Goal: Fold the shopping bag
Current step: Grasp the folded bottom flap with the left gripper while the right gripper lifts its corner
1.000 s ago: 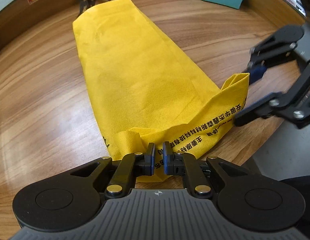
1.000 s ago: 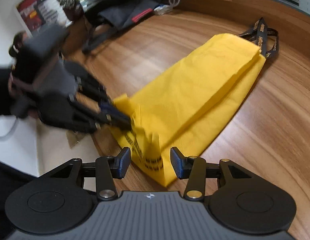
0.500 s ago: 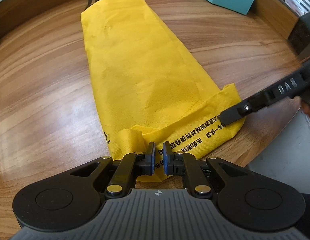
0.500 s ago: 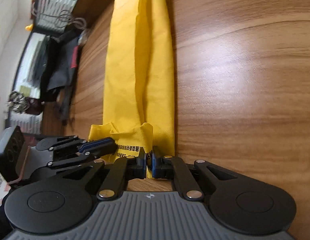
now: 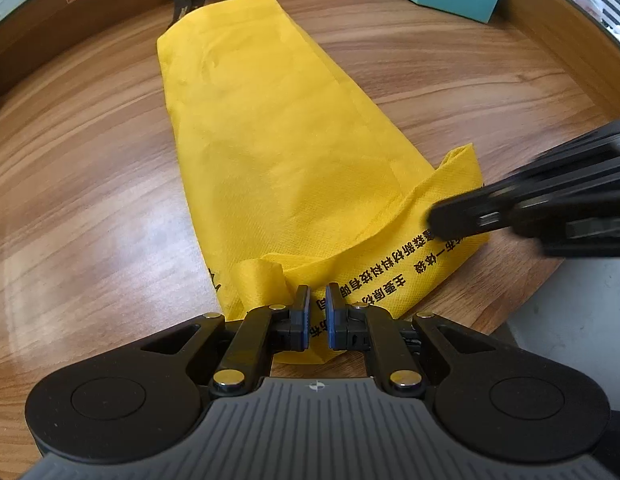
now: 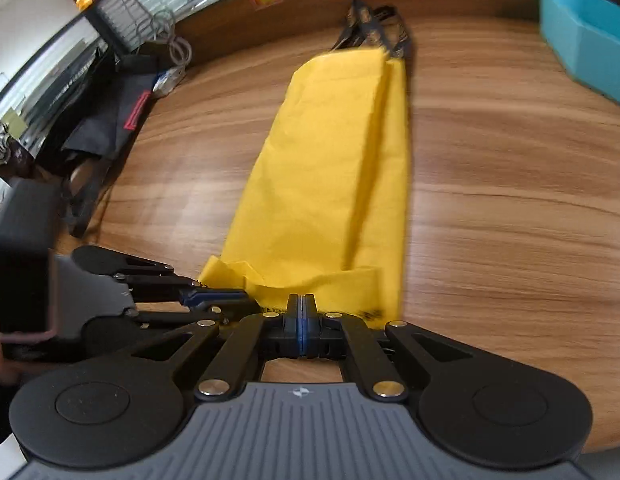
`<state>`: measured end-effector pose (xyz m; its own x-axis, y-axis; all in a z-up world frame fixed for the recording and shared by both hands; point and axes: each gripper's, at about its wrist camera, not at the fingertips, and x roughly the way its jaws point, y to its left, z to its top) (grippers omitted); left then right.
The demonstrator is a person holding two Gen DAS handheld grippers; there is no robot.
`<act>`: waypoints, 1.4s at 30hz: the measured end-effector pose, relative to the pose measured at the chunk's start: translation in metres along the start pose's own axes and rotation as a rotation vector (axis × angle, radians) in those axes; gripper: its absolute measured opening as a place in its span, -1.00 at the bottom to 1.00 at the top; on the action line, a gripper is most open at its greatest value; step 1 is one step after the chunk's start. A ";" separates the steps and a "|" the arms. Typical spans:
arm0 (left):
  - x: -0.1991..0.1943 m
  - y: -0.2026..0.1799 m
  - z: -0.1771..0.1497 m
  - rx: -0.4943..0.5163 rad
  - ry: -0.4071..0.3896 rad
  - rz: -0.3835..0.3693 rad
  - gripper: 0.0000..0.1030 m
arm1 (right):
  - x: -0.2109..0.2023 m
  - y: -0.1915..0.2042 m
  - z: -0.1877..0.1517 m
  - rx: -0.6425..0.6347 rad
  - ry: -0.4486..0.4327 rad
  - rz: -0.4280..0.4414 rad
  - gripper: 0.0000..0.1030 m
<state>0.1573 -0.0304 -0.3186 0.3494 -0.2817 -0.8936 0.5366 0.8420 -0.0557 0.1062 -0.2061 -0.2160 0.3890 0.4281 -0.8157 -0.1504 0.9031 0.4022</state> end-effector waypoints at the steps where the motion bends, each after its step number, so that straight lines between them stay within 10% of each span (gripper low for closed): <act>1: 0.000 0.002 -0.001 -0.007 -0.007 -0.007 -0.79 | 0.008 0.003 -0.002 0.006 0.010 -0.010 -1.00; 11: -0.014 0.017 -0.014 -0.029 -0.075 -0.017 -0.96 | 0.017 0.003 -0.016 -0.048 0.030 -0.152 -1.00; 24: 0.003 -0.036 -0.038 0.452 -0.131 0.258 -1.00 | 0.020 -0.007 -0.015 0.008 0.022 -0.144 -1.00; 33: -0.002 -0.029 -0.034 0.556 -0.086 0.167 -1.00 | -0.004 0.041 -0.052 -0.585 -0.039 -0.133 -0.96; 42: -0.018 -0.027 -0.055 0.631 -0.056 0.040 -1.00 | 0.000 0.088 -0.098 -0.914 -0.031 -0.213 -0.18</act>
<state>0.0947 -0.0225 -0.3251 0.4092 -0.2932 -0.8640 0.8656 0.4244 0.2660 0.0041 -0.1238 -0.2212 0.5125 0.2618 -0.8178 -0.7239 0.6440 -0.2475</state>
